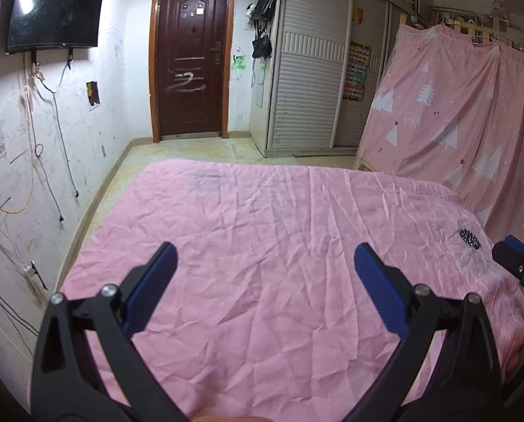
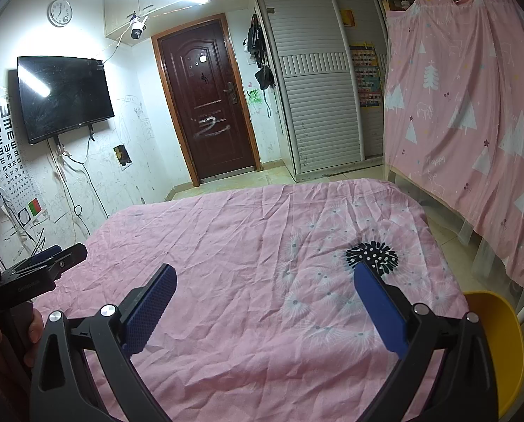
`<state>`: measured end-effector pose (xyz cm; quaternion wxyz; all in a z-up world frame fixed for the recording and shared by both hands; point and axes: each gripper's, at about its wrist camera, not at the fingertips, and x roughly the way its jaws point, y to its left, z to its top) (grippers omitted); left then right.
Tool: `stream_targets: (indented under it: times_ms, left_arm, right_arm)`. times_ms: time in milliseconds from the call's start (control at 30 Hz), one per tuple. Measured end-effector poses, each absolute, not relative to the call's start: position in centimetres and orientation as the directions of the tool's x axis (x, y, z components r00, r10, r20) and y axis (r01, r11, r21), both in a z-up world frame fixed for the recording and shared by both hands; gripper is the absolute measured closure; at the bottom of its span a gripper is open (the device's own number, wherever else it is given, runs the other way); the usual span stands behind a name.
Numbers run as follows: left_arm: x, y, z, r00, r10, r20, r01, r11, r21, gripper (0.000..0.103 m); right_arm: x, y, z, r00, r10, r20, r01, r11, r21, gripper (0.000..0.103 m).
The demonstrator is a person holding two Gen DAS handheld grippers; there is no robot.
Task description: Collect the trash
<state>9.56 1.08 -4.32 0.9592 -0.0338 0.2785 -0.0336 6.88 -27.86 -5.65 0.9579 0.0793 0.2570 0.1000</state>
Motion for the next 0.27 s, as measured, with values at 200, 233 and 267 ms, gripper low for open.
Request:
stream_targets:
  times_ms: [200,233,267]
  left_arm:
    - [9.69,0.72,-4.30,0.840,-0.072,-0.537,0.038,0.996,-0.075,0.007]
    - [9.69,0.73,-4.29,0.840,-0.071,-0.538,0.037,0.996,-0.075,0.007]
    - [9.66,0.73,-4.28,0.840,-0.071,-0.538,0.036,0.996,-0.076,0.007]
  right_arm:
    - [6.87,-27.88,-5.66,0.847,0.232,-0.477,-0.151,0.968,0.203,0.009]
    - [6.87,-27.88,-5.66,0.847,0.232,-0.478,-0.150,0.968,0.203,0.009]
    - [6.87,-27.88,-5.72,0.847,0.232,-0.479,-0.150,0.968,0.203,0.009]
